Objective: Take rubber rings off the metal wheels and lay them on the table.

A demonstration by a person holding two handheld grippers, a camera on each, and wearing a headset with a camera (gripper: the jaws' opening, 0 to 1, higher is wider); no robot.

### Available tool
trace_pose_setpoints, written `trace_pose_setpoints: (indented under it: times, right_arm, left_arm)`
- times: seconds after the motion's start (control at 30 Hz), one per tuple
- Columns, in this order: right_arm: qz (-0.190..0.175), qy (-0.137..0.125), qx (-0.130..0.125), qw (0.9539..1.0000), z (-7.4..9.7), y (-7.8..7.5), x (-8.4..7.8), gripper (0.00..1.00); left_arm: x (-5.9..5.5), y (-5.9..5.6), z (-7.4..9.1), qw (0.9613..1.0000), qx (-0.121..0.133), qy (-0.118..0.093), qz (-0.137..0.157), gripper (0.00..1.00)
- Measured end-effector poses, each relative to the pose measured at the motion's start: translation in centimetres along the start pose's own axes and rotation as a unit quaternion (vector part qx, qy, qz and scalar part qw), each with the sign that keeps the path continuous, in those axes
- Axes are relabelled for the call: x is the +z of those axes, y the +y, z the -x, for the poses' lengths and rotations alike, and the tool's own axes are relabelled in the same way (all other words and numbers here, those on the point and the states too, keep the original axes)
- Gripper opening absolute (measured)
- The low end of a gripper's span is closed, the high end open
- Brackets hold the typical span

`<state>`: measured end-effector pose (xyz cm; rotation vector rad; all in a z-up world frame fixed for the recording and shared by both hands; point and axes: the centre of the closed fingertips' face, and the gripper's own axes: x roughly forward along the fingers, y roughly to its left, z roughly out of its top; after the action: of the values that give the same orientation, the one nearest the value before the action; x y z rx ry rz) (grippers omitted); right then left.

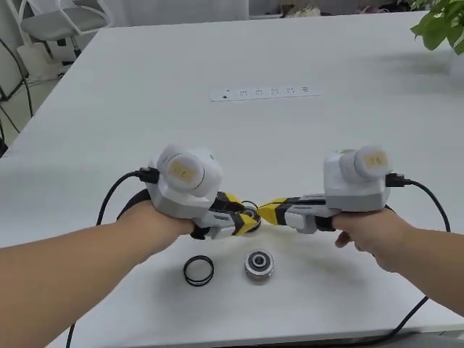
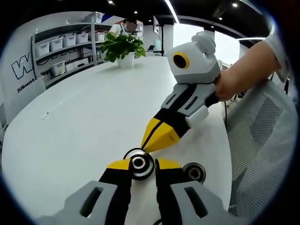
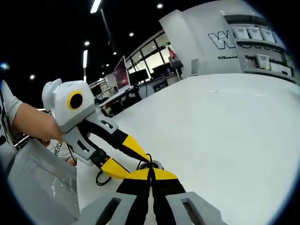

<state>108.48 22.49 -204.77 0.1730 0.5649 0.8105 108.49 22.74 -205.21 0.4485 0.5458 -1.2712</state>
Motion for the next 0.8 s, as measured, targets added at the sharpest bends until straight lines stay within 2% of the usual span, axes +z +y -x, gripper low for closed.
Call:
trace_pose_setpoints:
  times: [0.23,0.43,0.67,0.8]
  right_arm:
    - [-0.007,-0.010,0.000,0.9999,0.5,-0.2,0.5,0.00]
    - [-0.011,-0.016,0.003,0.9998,0.8,-0.4,0.8,0.00]
    - [-0.013,-0.024,0.004,0.9996,1.2,0.0,1.6,0.00]
    - [-0.011,-0.025,0.005,0.9996,1.2,0.1,1.6,0.00]
  left_arm:
    - [0.5,-0.8,1.1,0.9998,-0.010,-0.010,-0.013,0.23]
    - [1.7,-1.1,2.9,0.9993,-0.009,-0.035,-0.014,0.27]
    - [2.9,-1.2,4.9,0.9981,-0.005,-0.061,-0.001,0.35]
    - [3.0,-1.2,6.1,0.9977,0.000,-0.067,0.001,0.40]
